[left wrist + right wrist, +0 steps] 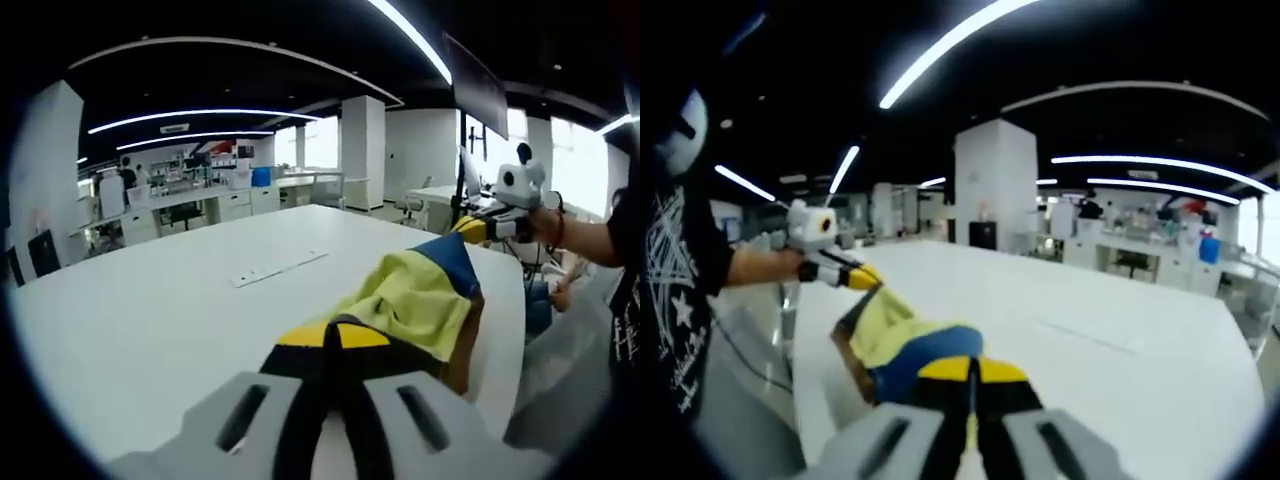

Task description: Fold the garment on the visible template until the final outline fits inside the template.

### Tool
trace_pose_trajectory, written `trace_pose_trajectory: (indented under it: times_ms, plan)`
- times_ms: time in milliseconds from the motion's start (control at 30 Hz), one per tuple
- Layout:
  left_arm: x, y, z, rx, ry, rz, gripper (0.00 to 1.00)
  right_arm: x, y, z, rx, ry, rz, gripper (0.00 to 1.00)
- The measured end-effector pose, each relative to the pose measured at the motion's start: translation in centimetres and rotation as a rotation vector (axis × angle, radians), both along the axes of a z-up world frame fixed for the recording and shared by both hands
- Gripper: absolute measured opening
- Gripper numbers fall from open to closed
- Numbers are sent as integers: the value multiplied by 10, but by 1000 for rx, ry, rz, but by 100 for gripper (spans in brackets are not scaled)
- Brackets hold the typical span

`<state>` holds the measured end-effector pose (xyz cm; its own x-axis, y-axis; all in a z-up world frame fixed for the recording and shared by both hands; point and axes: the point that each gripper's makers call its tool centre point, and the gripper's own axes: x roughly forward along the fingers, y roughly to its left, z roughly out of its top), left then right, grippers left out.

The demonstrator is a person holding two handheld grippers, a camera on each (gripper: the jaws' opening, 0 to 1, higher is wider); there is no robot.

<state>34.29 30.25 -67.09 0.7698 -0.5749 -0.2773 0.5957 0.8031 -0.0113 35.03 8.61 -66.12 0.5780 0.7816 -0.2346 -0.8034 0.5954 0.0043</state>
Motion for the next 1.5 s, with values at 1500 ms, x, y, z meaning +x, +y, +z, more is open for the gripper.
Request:
trace_pose_trajectory:
  times_ms: [1500]
  plan:
    - [154,25,-83,-124,234,256,0,179,-3,-92,109,388,-246,0]
